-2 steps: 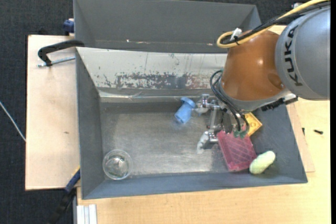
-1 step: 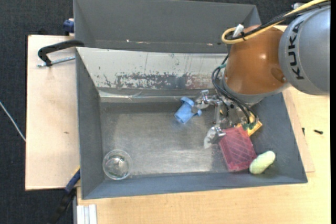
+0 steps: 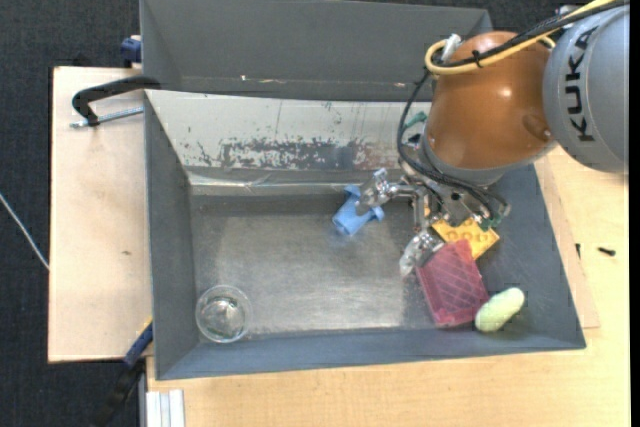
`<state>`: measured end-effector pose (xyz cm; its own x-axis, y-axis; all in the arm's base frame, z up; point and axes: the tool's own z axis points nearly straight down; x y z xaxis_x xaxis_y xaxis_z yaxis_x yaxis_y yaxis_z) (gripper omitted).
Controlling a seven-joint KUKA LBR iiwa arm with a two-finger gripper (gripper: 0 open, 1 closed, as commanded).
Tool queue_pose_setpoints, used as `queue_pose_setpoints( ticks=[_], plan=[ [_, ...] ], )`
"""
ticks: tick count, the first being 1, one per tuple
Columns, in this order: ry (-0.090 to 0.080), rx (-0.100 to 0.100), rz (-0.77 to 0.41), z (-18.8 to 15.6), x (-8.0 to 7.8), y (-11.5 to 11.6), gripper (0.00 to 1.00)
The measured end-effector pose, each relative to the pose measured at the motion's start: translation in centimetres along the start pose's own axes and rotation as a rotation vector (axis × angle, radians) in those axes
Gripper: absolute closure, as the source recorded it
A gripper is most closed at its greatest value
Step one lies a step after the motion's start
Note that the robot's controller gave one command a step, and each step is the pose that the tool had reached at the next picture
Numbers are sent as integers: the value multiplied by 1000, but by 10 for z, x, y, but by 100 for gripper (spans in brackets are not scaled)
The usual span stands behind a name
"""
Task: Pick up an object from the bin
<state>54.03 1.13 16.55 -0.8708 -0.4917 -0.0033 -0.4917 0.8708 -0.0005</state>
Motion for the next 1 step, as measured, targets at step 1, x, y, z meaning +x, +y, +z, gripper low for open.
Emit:
queue_pose_setpoints(
  ticks=[1],
  plan=[
    [-8, 5, -133, 17, -19, -5, 0]
  ],
)
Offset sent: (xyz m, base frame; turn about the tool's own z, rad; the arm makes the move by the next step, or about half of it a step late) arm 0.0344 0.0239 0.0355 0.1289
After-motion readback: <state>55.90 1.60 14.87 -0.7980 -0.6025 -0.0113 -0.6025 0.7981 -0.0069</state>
